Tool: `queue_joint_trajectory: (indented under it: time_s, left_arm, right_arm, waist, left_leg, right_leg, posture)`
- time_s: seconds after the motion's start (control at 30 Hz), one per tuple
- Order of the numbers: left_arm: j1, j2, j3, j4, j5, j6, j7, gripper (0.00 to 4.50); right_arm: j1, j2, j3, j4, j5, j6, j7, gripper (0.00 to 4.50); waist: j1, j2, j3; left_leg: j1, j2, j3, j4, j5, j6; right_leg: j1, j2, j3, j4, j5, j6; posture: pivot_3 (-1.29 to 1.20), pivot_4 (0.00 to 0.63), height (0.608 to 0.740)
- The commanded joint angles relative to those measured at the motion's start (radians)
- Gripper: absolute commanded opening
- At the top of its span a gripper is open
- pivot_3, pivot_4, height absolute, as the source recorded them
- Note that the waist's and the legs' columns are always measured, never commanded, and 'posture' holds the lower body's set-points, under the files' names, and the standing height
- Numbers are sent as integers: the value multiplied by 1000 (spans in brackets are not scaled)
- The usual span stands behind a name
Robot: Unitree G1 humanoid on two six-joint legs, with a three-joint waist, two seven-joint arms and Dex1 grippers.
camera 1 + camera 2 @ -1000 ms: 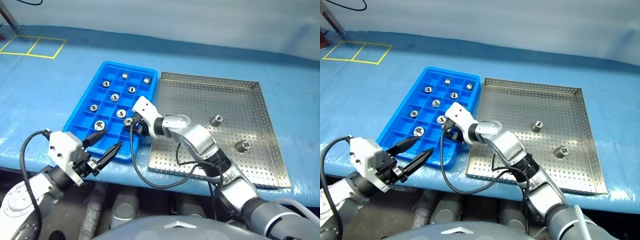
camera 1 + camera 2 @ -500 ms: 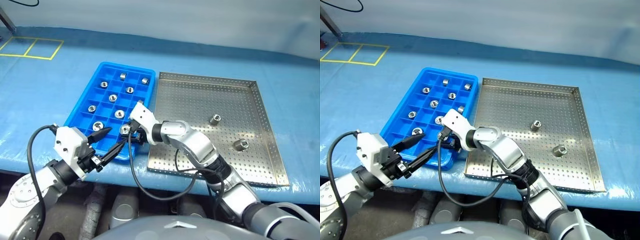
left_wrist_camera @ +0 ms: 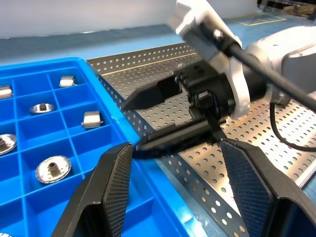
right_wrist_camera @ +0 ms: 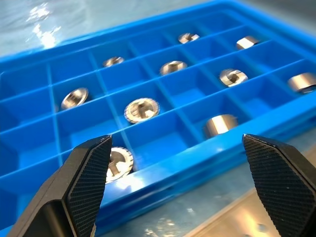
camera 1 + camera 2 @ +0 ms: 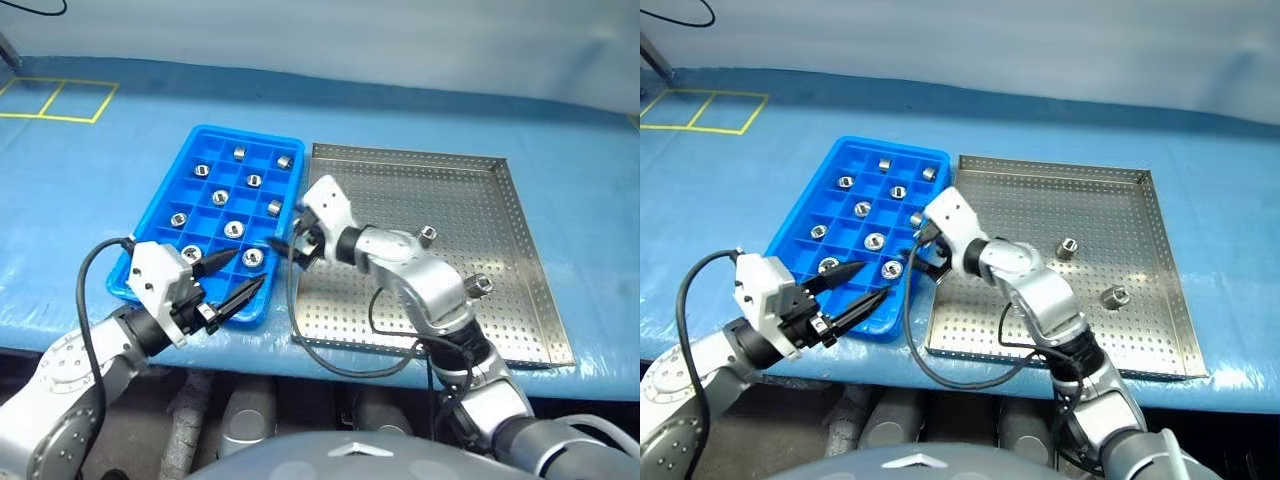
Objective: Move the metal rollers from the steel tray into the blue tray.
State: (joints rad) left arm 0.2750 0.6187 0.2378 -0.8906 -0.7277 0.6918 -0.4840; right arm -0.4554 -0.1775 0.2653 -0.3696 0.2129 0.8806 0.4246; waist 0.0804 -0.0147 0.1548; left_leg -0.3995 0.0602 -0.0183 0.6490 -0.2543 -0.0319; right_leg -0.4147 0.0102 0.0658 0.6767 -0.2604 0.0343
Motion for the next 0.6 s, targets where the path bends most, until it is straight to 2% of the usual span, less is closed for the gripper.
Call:
queue_joint_trajectory:
  time_s: [0.03,0.17,0.3,0.6]
  left_arm:
    - [-63,9,-48,24,-9,2,-14,3130]
    - [-184,-2,-151,98,22,8,-22,3130]
    - [-321,-24,-267,200,76,14,-32,3130]
    - [-560,-100,-499,410,193,-26,-160,3130]
  right_arm:
    - [47,-47,-125,-138,-2,70,-64,4469]
    - [145,-100,-224,-235,-23,157,-136,4469]
    - [243,-117,-291,-298,-57,224,-219,4469]
    - [430,-47,-457,-425,-96,310,-340,4469]
  waist:
    - [-6,0,0]
    - [-13,0,0]
    - [-46,0,0]
    - [-126,1,0]
  left_leg:
    - [0,0,0,0,0,0]
    - [-1,-1,0,0,0,0]
    - [-1,-1,1,0,0,0]
    - [0,-1,2,0,0,0]
  right_leg:
    - [0,0,0,0,0,0]
    - [0,-1,0,-1,0,0]
    - [0,-1,1,-1,0,1]
    - [0,0,3,-1,0,2]
  posture:
    - [167,150,740]
    - [106,150,740]
    - [46,150,740]
    - [-92,150,740]
